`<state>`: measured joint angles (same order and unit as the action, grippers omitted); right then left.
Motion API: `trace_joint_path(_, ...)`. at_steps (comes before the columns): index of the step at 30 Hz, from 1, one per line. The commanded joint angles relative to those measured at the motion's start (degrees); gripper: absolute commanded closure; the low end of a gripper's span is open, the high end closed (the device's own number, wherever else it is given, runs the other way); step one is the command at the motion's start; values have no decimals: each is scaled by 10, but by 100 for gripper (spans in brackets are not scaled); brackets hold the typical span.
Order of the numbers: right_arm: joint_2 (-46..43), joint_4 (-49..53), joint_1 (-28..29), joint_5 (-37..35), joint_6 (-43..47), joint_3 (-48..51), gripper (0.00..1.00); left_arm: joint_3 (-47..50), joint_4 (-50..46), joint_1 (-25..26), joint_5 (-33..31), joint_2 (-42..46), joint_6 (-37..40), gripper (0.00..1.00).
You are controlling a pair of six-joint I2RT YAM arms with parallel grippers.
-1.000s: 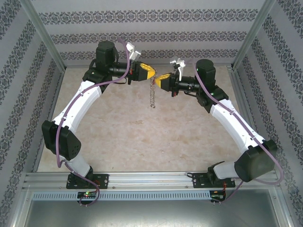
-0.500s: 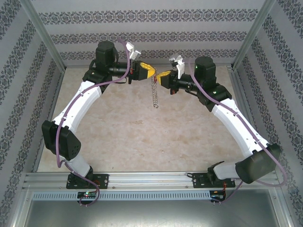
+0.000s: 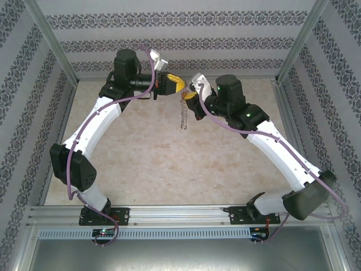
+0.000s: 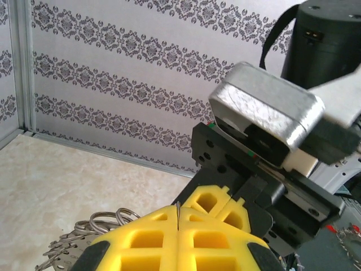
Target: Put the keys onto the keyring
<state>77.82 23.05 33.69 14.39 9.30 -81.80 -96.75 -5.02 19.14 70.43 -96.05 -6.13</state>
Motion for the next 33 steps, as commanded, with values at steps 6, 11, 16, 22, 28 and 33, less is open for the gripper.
trace_joint_path(6,-25,5,-15,-2,18,-2,78,2,38,4,6,22,-7,100)
trace_joint_path(11,-76,-74,-114,169,-66,58,62,0,37,4,12,22,-7,100)
trace_joint_path(16,-96,-142,-159,268,-116,87,62,1,38,4,12,22,-8,100)
trace_joint_path(22,-84,-203,-159,322,-159,90,61,0,38,4,12,21,-9,100)
trace_joint_path(28,-62,-241,-158,349,-191,82,61,0,40,4,12,20,-10,100)
trace_joint_path(33,-37,-256,-155,370,-206,74,60,1,48,5,14,20,-15,100)
